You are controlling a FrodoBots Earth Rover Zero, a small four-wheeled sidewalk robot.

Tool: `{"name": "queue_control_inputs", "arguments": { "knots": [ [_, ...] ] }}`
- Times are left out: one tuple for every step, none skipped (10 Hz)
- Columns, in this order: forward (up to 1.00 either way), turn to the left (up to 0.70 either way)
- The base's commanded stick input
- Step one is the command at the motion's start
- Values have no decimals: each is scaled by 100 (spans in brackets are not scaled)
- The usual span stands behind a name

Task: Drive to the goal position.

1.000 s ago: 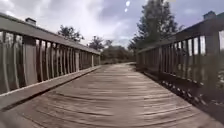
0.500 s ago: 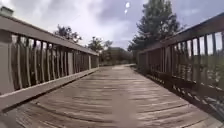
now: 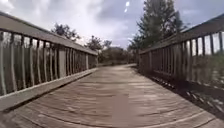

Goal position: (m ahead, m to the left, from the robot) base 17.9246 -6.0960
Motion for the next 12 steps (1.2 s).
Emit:
{"name": "queue_control_inputs", "arguments": {
  "knots": [
    [85, 0],
    [85, 0],
    [85, 0],
    [85, 0],
    [85, 0],
    [85, 0],
    [85, 0],
    [85, 0],
    [85, 0],
    [85, 0],
    [85, 0],
    [85, 0]
  ]
}}
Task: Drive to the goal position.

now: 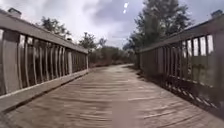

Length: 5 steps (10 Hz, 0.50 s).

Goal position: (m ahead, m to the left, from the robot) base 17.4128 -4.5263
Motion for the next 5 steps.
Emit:
{"name": "queue_control_inputs", "arguments": {
  "knots": [
    [85, 0],
    [85, 0],
    [85, 0],
    [85, 0],
    [85, 0]
  ]
}}
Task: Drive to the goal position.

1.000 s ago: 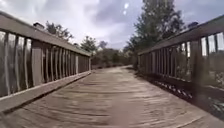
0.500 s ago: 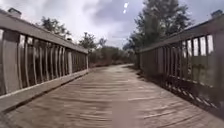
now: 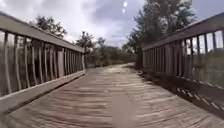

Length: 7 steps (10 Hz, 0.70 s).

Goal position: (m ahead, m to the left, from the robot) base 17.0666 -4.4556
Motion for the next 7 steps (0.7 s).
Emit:
{"name": "queue_control_inputs", "arguments": {
  "knots": [
    [85, 0],
    [85, 0],
    [85, 0],
    [85, 0],
    [85, 0],
    [85, 0],
    [85, 0]
  ]
}}
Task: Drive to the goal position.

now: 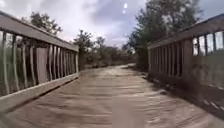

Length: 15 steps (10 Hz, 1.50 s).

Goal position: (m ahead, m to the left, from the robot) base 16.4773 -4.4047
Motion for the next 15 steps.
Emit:
{"name": "queue_control_inputs", "arguments": {
  "knots": [
    [85, 0],
    [85, 0],
    [85, 0],
    [85, 0],
    [85, 0],
    [85, 0],
    [85, 0],
    [85, 0],
    [85, 0],
    [85, 0],
    [85, 0],
    [85, 0],
    [85, 0],
    [85, 0],
    [85, 0]
  ]
}}
